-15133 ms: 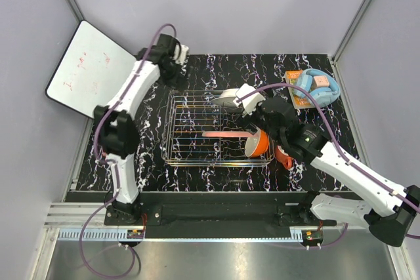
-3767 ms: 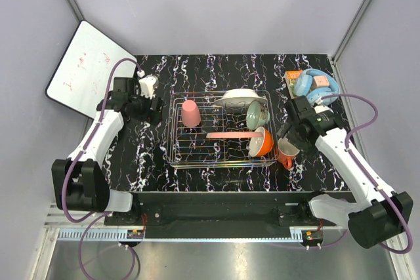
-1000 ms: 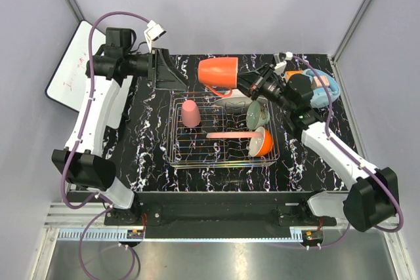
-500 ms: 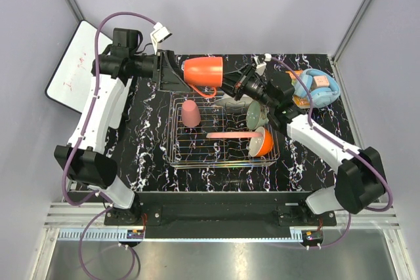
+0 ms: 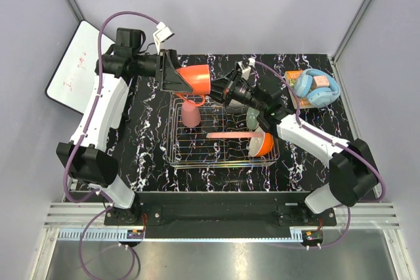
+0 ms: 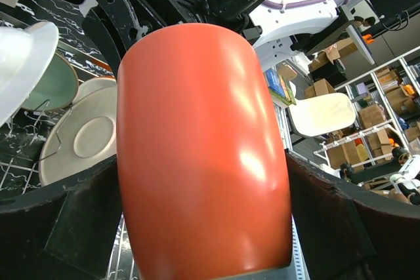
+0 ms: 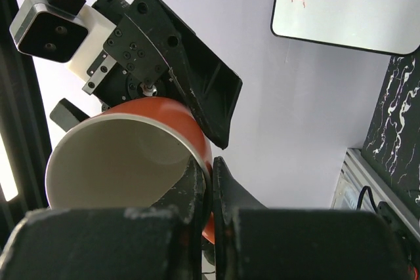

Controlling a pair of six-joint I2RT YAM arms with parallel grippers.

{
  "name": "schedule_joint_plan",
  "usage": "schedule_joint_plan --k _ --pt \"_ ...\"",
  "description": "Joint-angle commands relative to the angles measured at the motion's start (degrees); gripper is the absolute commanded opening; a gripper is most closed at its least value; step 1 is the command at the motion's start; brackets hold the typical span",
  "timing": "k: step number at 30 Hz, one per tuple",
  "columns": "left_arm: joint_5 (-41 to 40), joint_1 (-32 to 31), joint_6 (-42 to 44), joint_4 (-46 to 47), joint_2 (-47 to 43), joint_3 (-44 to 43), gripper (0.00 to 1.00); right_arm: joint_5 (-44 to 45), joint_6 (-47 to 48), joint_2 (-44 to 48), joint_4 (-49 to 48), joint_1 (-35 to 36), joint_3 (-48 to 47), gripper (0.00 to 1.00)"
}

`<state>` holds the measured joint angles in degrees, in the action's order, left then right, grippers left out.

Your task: Load the mixed dishes into the dish rack

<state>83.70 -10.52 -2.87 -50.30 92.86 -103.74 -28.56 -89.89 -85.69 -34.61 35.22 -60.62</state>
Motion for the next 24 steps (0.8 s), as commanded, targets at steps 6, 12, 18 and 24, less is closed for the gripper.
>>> schedule_joint_plan --k 6,12,18,24 --pt "2.7 -0.2 0.4 5.3 -2.3 2.2 0.61 0.8 -2.2 -0.6 -8.1 0.8 -2.7 0.00" --pt "1.6 0.2 -2.9 7.3 -2.5 2.1 0.00 0.8 -2.3 -1.7 -6.7 1.2 -2.6 0.00" --pt "-1.0 0.7 -7.7 12.4 -4.1 3.5 0.00 -0.2 0.0 -1.9 -0.7 1.2 -3.1 0.00" --pt "-3.2 0.7 -29.4 48.6 -9.2 14.4 0.00 3.5 -0.2 -3.6 -1.7 2.4 -0.7 0.00"
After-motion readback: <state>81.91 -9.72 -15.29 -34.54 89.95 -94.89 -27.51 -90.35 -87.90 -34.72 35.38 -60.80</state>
